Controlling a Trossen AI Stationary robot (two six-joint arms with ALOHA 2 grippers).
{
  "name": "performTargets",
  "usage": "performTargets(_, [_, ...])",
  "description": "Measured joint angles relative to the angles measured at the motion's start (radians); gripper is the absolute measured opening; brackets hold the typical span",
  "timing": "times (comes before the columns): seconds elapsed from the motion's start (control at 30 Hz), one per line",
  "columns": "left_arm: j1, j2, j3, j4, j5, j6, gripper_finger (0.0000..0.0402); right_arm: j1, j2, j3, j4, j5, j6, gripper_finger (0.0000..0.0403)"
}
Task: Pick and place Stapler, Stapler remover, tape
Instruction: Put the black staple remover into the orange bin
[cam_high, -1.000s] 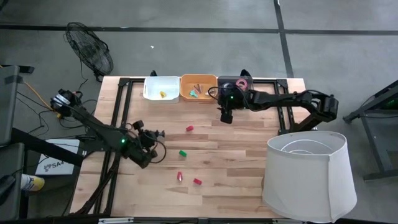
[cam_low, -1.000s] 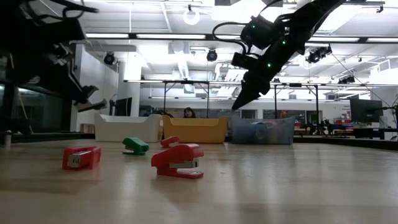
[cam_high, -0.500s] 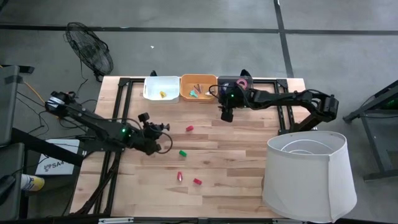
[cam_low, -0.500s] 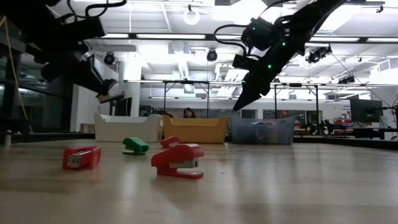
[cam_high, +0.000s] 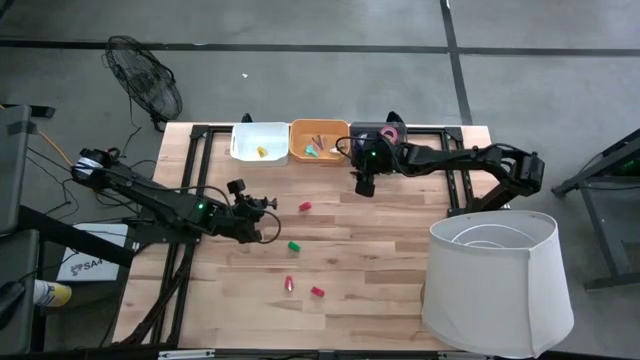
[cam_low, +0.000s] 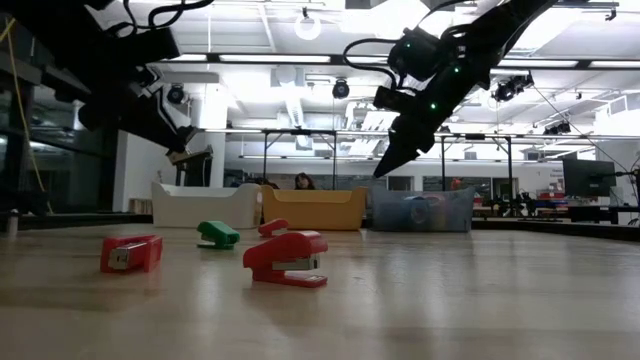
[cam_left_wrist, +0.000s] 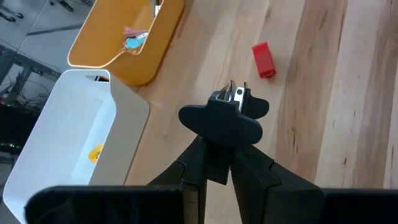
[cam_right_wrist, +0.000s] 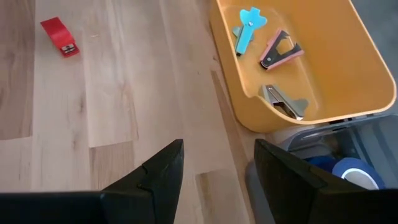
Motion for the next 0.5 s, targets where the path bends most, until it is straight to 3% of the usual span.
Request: performTargets(0.5, [0.000,0.000,0.000,0.006,-0.011,0.001,0.0049,0.000,0.000,0.000,0.004,-0.032,-0.006,0.0187])
